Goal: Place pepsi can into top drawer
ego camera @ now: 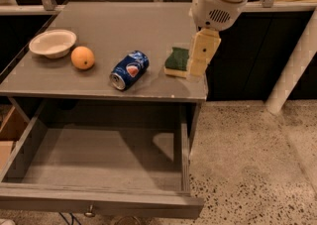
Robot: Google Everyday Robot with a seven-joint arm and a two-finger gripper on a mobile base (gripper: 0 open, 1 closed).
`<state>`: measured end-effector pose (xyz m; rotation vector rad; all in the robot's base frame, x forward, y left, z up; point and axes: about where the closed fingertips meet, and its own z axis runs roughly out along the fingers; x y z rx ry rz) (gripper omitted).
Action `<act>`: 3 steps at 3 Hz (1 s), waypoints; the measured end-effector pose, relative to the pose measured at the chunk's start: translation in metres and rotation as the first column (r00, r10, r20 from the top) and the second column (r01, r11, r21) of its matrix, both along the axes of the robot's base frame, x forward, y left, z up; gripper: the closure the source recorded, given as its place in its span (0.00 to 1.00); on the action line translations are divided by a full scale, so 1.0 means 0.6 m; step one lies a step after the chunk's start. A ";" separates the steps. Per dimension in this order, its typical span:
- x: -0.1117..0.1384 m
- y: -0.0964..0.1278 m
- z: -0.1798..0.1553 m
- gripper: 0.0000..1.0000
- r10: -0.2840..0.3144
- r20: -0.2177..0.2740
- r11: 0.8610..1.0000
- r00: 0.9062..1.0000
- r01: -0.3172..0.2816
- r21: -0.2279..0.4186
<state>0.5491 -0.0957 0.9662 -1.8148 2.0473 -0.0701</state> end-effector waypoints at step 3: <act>0.014 0.020 0.001 0.00 0.021 0.009 1.000 1.000 -0.021 -0.006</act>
Offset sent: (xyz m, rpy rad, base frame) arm -0.0026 0.0026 0.0018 -0.0731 0.0021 -0.0556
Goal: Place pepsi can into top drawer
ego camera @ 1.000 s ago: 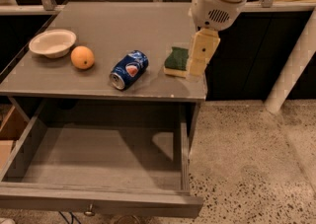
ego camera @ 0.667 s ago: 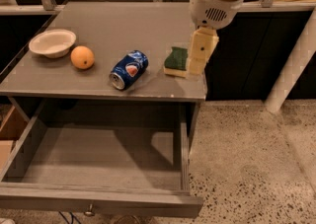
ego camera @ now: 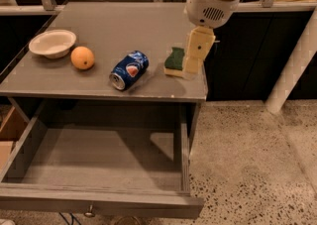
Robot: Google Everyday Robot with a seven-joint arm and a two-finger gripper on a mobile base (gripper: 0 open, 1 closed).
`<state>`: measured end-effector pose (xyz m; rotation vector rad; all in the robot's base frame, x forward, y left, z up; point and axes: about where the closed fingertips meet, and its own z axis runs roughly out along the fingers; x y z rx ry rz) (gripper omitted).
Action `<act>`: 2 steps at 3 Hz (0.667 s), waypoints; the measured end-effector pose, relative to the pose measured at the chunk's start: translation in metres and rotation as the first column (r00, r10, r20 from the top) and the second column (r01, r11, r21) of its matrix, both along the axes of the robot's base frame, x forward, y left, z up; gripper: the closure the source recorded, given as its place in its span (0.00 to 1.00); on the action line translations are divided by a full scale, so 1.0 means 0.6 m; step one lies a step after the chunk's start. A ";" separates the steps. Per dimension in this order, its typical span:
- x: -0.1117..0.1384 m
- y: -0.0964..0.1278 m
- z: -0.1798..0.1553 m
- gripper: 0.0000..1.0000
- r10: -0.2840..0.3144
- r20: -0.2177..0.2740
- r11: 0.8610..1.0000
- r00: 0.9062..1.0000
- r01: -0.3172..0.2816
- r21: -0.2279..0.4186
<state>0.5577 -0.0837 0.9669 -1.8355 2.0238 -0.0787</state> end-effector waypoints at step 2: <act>0.043 0.061 0.004 0.00 0.161 0.039 0.976 0.986 -0.165 0.141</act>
Offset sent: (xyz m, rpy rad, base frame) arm 0.0350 0.0581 0.0082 0.2323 -0.0541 0.2769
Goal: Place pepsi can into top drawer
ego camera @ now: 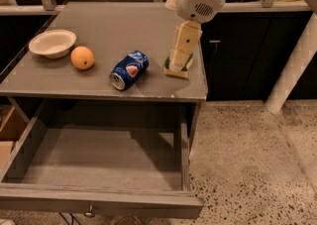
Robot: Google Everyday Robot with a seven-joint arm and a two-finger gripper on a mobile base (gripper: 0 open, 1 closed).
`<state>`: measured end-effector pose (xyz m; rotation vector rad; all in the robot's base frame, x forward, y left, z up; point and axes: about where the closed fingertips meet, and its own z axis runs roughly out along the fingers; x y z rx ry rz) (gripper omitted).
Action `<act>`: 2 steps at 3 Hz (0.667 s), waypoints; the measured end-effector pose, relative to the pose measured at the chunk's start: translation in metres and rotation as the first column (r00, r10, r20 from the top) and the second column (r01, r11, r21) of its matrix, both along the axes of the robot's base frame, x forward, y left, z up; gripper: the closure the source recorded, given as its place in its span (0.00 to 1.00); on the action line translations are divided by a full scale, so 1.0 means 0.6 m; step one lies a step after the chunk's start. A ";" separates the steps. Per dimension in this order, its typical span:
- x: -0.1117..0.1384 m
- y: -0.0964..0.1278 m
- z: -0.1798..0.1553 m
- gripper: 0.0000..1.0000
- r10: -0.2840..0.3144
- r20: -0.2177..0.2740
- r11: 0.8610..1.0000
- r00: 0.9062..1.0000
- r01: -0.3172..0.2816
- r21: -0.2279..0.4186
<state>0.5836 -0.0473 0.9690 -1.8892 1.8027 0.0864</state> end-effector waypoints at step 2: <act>0.010 0.012 0.001 0.00 0.042 0.021 0.999 0.999 -0.043 0.020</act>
Offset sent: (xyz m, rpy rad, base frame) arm 0.0115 0.0078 0.0014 0.0340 -0.0378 0.0618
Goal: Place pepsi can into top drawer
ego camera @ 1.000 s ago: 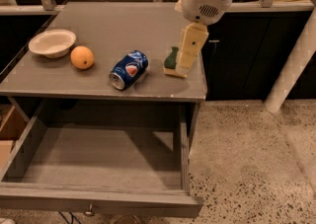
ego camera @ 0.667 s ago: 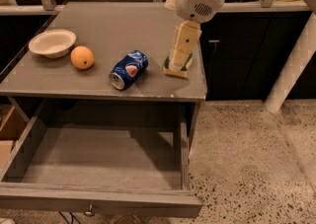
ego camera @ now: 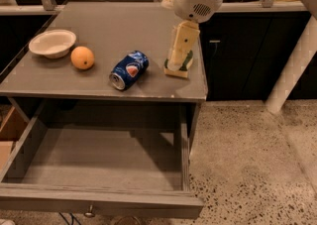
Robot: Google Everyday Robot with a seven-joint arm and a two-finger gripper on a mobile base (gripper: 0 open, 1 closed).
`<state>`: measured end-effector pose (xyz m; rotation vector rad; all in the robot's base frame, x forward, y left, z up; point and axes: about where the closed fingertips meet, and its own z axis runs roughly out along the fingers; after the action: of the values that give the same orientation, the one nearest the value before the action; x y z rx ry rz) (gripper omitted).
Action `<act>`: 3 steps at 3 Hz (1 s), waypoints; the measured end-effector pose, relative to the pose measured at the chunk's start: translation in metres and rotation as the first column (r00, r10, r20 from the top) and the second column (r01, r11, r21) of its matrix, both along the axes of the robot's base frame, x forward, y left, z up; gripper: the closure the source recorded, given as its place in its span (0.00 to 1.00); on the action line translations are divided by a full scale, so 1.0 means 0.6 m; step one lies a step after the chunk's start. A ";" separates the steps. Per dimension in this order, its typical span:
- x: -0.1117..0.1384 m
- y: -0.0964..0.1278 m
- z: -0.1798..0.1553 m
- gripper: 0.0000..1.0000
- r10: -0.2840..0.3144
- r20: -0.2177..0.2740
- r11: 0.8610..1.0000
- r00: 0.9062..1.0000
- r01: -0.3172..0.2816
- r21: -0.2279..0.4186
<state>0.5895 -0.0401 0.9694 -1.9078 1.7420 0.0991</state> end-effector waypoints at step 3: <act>0.052 0.079 -0.015 0.00 0.214 0.092 0.972 0.973 -0.221 0.075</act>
Offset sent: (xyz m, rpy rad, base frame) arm 0.0451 0.0697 -0.0110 0.1324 -0.1208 0.3219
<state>0.6204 0.0075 0.9604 -2.0052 1.4476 0.1695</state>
